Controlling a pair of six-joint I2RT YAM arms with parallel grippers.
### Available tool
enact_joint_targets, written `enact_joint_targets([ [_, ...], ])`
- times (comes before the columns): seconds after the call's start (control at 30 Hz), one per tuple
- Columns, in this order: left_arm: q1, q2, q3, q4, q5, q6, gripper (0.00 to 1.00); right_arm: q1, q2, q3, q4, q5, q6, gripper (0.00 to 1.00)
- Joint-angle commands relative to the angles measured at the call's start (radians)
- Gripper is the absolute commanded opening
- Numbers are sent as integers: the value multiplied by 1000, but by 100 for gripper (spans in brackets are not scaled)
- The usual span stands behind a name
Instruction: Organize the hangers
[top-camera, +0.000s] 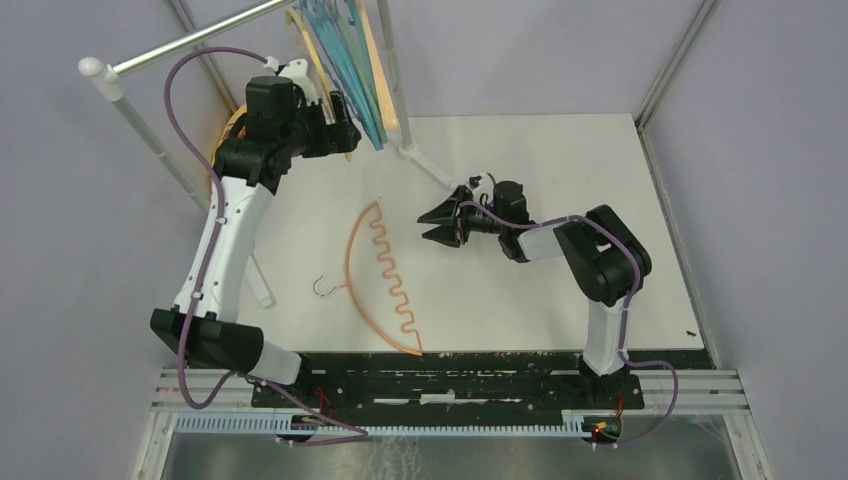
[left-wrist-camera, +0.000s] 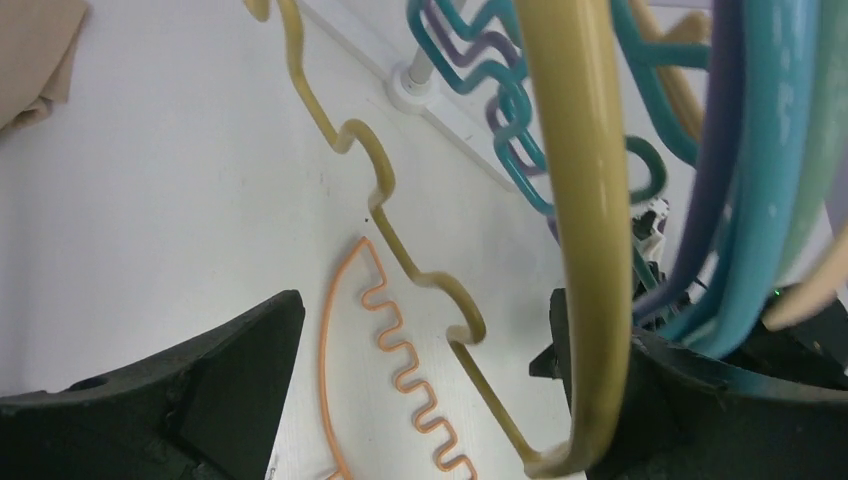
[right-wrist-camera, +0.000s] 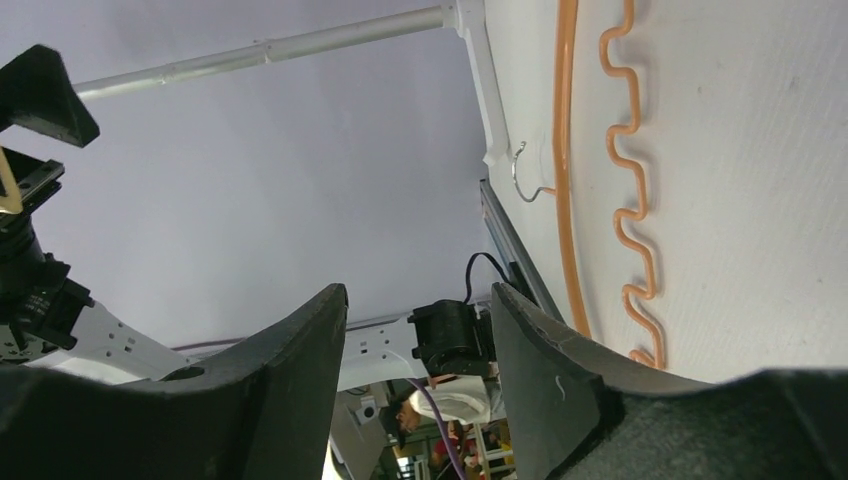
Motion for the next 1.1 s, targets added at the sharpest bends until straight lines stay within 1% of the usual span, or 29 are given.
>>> enact_joint_targets([
  [0.0,-3,-138,-64,49,119,69,99,-3,-57,2,-75,-16,-132,65],
  [0.13,-3,-235,-158,36,203,108,99,-2,-155,32,-368,21,-346,66],
  [0.23,-4,-315,-231,18,269,140,99,8,-230,94,-673,92,-564,67],
  [0.33,-3,-389,-293,-9,309,155,99,40,-276,199,-959,213,-777,68],
  [0.5,-4,-495,-396,-41,296,132,99,152,-257,369,-1262,438,-993,68],
  [0.6,-4,-522,-431,-71,247,111,99,232,-205,463,-1351,553,-1062,67],
  [0.7,-3,-527,-443,-115,145,84,99,281,-132,530,-1384,615,-1073,66],
  [0.83,-3,-559,-483,-128,86,41,99,313,-25,595,-1392,633,-1070,64],
  [0.97,-3,-601,-543,-104,88,14,99,349,63,651,-1362,609,-1067,64],
  [1.07,-4,-617,-558,-102,84,9,99,376,108,708,-1347,578,-1058,64],
])
